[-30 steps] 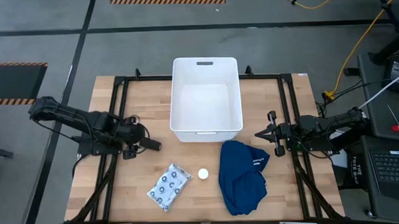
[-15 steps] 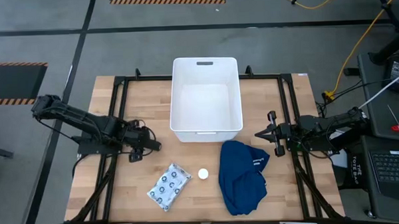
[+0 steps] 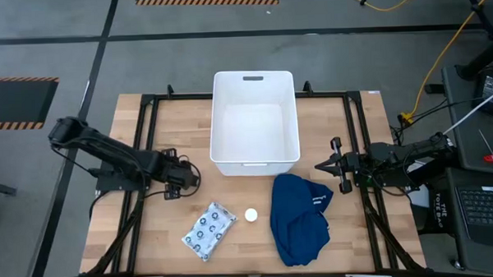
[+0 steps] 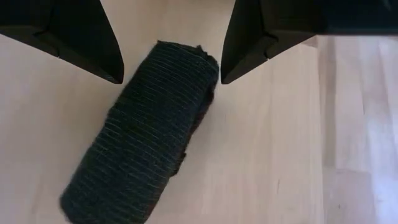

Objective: Pick & place medical supplies in basket/bin
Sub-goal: Put the black bandage into the white bin

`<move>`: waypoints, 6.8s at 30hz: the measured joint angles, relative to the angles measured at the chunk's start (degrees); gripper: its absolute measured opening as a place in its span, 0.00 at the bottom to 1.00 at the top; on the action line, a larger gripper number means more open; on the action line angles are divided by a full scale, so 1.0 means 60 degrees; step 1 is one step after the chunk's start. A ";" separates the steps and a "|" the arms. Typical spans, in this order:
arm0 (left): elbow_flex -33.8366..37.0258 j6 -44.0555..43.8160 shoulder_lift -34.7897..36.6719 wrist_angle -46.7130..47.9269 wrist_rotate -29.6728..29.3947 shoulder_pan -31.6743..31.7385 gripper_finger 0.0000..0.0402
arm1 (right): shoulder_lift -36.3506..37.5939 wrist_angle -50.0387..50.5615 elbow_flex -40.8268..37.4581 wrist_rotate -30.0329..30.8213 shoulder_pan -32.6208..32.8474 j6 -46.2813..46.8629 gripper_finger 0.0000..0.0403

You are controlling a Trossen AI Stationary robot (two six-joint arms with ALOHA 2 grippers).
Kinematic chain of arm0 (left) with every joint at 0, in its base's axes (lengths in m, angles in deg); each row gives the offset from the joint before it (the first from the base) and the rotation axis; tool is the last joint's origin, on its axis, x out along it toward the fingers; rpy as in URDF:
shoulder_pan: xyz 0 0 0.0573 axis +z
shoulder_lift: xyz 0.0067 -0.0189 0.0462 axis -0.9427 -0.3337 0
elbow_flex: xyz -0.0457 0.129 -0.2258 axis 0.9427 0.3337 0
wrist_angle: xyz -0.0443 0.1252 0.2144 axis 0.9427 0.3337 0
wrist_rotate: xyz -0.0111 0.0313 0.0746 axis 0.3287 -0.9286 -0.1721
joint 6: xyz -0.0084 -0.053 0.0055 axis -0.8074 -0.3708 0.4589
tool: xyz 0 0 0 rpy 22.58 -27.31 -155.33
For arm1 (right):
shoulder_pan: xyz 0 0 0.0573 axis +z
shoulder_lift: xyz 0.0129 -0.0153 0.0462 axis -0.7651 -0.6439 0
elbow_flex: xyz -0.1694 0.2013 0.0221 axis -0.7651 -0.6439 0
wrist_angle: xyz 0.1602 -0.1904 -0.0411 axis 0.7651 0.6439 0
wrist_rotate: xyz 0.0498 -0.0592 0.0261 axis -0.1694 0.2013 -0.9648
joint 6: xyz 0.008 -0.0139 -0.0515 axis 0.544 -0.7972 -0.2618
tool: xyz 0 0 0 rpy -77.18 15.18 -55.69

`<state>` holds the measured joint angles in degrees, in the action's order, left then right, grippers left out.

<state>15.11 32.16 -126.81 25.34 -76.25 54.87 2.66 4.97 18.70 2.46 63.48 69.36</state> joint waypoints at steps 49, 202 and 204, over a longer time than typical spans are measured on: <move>-0.0707 0.1479 -0.1711 -0.1204 0.1404 0.0007 0.47 | 0.0001 0.0002 0.0000 -0.0004 0.0000 0.0001 0.04; -1.1027 0.8564 -0.7289 -0.1370 0.1118 0.6838 0.44 | 0.0004 0.0004 0.0000 -0.0004 -0.0007 -0.0073 0.04; -1.1030 0.8568 -0.7480 -0.1341 0.0694 0.6838 0.44 | 0.0002 0.0002 0.0000 -0.0004 -0.0007 -0.0073 0.04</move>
<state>-51.07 83.56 -171.68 17.29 -72.08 95.89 2.67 4.98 18.70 2.44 63.44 68.92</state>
